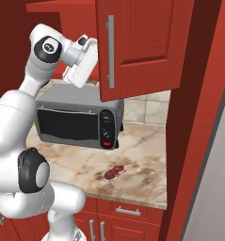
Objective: Retrieve the tupperware from the cabinet, then place the raw meat into the tupperware to avoid contamination.
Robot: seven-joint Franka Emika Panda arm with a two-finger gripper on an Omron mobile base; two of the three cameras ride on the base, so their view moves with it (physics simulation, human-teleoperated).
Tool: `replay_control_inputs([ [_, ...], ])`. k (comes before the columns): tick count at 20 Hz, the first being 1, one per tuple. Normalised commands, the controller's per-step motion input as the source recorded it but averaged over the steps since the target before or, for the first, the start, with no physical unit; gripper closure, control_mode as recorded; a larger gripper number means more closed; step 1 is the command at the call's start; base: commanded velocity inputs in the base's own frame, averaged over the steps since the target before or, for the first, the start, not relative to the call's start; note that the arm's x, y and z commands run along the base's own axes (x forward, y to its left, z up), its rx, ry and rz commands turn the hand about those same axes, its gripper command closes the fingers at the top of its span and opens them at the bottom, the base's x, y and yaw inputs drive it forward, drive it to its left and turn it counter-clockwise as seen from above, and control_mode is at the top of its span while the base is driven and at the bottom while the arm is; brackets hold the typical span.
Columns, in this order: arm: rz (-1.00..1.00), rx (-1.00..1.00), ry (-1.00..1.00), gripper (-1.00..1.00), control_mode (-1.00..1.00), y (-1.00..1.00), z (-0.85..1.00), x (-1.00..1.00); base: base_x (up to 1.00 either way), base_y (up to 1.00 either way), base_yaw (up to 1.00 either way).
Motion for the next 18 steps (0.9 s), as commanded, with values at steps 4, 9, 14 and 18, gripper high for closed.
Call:
replay_control_inputs([
  [4,0.0,-0.1,0.13,-1.0,-1.0,-0.37,-0.08,0.05,0.0,0.0,0.0],
  [9,-0.08,-0.01,0.11,-1.0,-1.0,-0.45,0.0,-0.25,0.0,0.0,0.0],
  [14,-0.15,0.0,0.01,-1.0,-1.0,-0.51,0.0,-0.6,0.0,0.0,0.0],
  [18,-0.14,0.01,0.0,-1.0,-1.0,-0.53,0.0,-0.66,0.0,0.0,0.0],
])
